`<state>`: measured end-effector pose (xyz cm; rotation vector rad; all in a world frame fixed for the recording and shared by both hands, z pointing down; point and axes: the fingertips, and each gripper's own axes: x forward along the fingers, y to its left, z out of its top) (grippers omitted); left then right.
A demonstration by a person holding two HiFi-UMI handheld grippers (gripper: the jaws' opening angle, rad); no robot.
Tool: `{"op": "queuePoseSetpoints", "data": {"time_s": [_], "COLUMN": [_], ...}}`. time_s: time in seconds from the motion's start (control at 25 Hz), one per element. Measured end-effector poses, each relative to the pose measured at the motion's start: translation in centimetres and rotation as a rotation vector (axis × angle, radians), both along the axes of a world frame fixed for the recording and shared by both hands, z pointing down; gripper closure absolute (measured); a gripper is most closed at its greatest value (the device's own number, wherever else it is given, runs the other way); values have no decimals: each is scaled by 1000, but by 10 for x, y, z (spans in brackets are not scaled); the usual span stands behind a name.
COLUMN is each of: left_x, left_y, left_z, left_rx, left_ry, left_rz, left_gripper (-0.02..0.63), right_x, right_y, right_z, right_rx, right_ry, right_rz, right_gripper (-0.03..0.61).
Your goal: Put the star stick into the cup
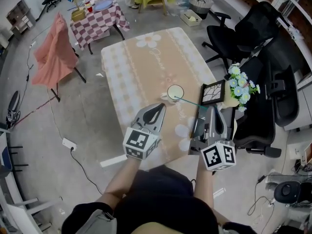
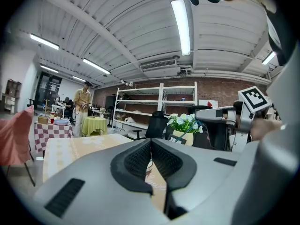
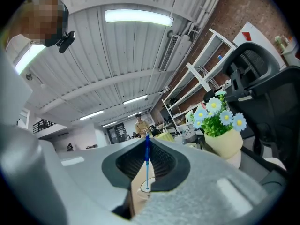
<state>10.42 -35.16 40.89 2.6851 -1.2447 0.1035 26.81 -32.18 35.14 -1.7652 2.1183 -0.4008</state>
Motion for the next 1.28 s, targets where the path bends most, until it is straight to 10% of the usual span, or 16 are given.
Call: {"op": "queuePoseSetpoints", "data": {"time_s": [1.28], "left_x": [-3], "left_y": [-28], "left_z": [47], "left_rx": [-64], "left_ry": [-28], "left_rz": [-47], "left_gripper": [601], "right_x": [-1], "right_y": [-43], "right_z": [39], "right_rx": [-34], "right_ry": [37], "right_rz": [-17], "right_gripper": [561]}}
